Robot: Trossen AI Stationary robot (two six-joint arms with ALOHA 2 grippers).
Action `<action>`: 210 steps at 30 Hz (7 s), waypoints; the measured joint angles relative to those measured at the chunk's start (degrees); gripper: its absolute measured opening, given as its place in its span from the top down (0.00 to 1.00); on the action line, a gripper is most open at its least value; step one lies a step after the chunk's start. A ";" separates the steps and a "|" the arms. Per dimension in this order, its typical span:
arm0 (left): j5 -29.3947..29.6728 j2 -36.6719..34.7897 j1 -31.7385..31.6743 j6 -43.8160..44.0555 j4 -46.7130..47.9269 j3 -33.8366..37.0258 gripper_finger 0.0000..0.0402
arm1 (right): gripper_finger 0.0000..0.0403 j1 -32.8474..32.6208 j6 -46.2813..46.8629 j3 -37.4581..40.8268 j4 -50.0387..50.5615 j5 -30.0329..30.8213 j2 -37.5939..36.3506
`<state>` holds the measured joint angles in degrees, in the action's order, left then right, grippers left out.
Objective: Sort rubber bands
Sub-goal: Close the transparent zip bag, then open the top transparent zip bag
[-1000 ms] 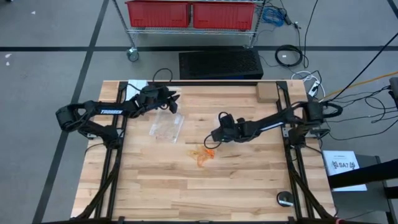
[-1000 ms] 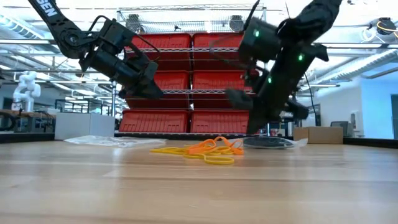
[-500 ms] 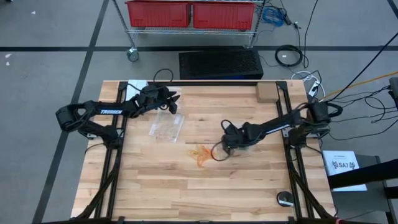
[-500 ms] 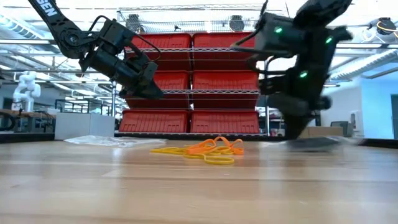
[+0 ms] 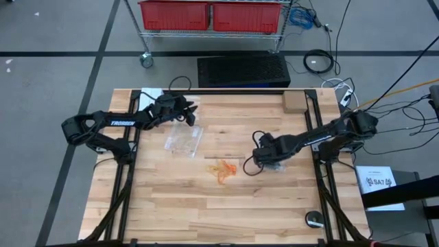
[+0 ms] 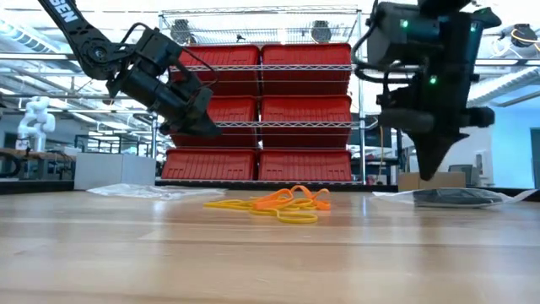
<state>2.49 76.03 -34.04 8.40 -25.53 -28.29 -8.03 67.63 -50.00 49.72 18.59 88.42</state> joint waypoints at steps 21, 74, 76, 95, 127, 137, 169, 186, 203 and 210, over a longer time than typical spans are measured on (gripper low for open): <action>-0.53 0.01 -0.06 -3.38 1.05 0.00 0.64 | 1.00 5.98 -16.16 8.96 -6.78 2.12 0.21; -8.36 40.37 13.93 -14.73 11.82 -34.17 0.99 | 1.00 0.39 -35.60 -8.64 -7.77 16.90 -0.06; -8.69 41.12 14.85 -14.73 11.97 -36.53 0.99 | 1.00 -0.55 -35.86 -8.64 -7.81 16.90 -0.06; -13.13 7.77 11.21 -14.93 -18.67 -1.59 1.00 | 0.73 5.79 -67.21 -8.64 -34.36 4.18 13.86; -15.89 -3.85 11.96 -17.80 -20.77 7.08 0.95 | 1.00 12.34 -67.97 -19.18 -21.63 1.65 16.44; -21.43 -3.85 16.03 -17.91 -20.66 7.06 0.85 | 1.00 6.85 -60.69 -24.21 -9.71 2.10 3.60; -15.07 -3.80 23.32 -16.46 -15.50 0.19 0.88 | 1.00 2.10 -60.39 -24.31 -11.85 2.01 -1.55; -14.75 -3.80 24.96 -20.83 -13.99 -0.15 1.00 | 0.87 0.91 -62.37 -24.29 -24.37 2.08 -1.55; -14.14 -3.80 24.96 -20.86 -13.96 -0.15 1.00 | 0.71 6.71 -68.14 -24.29 -35.42 -5.85 4.22; -14.14 -3.80 24.97 -20.86 -14.08 -0.15 1.00 | 0.80 6.97 -68.16 -24.30 -36.45 -7.05 6.02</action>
<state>-11.65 72.23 -9.07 -12.46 -39.61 -28.45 -1.06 -0.53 -74.30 13.27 11.54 94.44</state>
